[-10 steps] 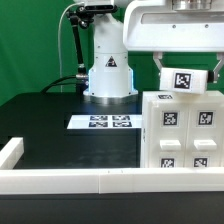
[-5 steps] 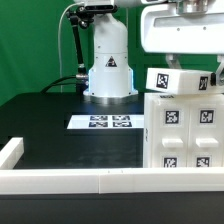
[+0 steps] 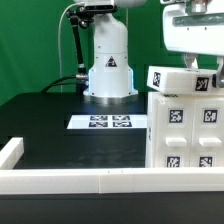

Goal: Assemble cabinet

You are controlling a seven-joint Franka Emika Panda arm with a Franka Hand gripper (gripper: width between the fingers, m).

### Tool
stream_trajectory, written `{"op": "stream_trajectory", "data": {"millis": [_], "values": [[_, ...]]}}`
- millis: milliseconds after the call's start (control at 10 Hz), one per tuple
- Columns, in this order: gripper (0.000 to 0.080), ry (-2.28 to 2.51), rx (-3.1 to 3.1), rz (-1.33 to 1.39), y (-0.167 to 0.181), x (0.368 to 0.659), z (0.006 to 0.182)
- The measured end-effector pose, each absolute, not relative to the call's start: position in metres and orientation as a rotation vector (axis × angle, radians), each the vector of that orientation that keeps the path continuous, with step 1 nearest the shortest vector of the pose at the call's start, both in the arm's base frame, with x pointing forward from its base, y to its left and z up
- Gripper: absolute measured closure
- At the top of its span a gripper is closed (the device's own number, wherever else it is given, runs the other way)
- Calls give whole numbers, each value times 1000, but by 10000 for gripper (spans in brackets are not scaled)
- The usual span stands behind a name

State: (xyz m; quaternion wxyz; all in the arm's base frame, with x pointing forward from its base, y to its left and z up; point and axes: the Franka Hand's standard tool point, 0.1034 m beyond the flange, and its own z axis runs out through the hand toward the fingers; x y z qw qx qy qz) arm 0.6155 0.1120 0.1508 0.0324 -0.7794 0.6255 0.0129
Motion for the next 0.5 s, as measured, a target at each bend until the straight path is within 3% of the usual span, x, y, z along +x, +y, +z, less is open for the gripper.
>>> {"op": "stream_trajectory", "data": {"millis": [300, 500], "values": [[236, 2104, -2220, 64, 115, 617, 151], [53, 2089, -2233, 66, 116, 616, 151]]}}
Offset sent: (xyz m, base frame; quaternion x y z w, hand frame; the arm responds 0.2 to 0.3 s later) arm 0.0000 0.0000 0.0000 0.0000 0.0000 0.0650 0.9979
